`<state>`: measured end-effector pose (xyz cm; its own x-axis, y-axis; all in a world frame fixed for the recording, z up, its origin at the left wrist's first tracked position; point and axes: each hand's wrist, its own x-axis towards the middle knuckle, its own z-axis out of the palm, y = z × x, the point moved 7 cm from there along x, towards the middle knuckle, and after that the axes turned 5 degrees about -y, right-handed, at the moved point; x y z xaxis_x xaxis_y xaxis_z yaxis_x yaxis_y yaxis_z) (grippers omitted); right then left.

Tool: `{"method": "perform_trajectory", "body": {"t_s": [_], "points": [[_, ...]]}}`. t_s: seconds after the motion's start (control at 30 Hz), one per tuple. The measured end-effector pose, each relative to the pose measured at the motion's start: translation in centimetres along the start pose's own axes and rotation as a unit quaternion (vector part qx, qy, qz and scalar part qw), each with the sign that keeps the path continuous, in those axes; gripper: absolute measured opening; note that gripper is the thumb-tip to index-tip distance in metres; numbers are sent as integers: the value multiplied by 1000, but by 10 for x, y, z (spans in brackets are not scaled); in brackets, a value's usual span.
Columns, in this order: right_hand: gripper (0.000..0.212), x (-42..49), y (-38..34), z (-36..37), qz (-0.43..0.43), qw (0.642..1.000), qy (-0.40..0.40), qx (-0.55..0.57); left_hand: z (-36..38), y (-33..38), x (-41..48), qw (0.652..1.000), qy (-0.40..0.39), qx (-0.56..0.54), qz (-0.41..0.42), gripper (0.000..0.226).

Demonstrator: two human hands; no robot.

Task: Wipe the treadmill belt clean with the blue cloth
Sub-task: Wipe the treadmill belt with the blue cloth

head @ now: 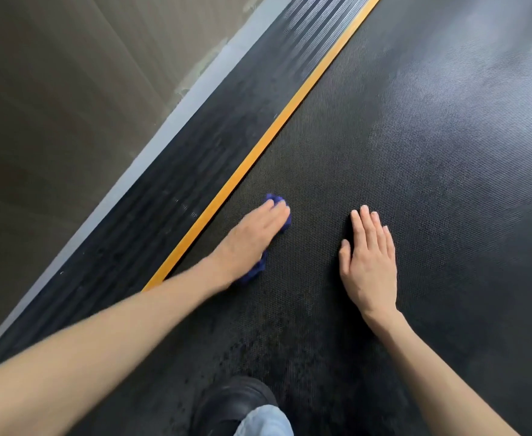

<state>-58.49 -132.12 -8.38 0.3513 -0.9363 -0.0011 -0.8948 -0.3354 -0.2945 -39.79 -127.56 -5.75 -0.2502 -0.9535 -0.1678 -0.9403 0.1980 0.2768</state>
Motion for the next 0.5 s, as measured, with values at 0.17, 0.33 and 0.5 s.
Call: {"method": "perform_trajectory", "body": {"t_s": [0.17,0.33,0.5], "points": [[54,1,1,-1,-11,1000,1,13,-20,-38,65,977,94,-108,-157,51],[52,1,3,1,-6,1000,6,4,22,64,5,994,46,-68,71,55],[51,1,5,3,-15,1000,-3,1,42,93,-46,967,-28,-13,252,43]]}}
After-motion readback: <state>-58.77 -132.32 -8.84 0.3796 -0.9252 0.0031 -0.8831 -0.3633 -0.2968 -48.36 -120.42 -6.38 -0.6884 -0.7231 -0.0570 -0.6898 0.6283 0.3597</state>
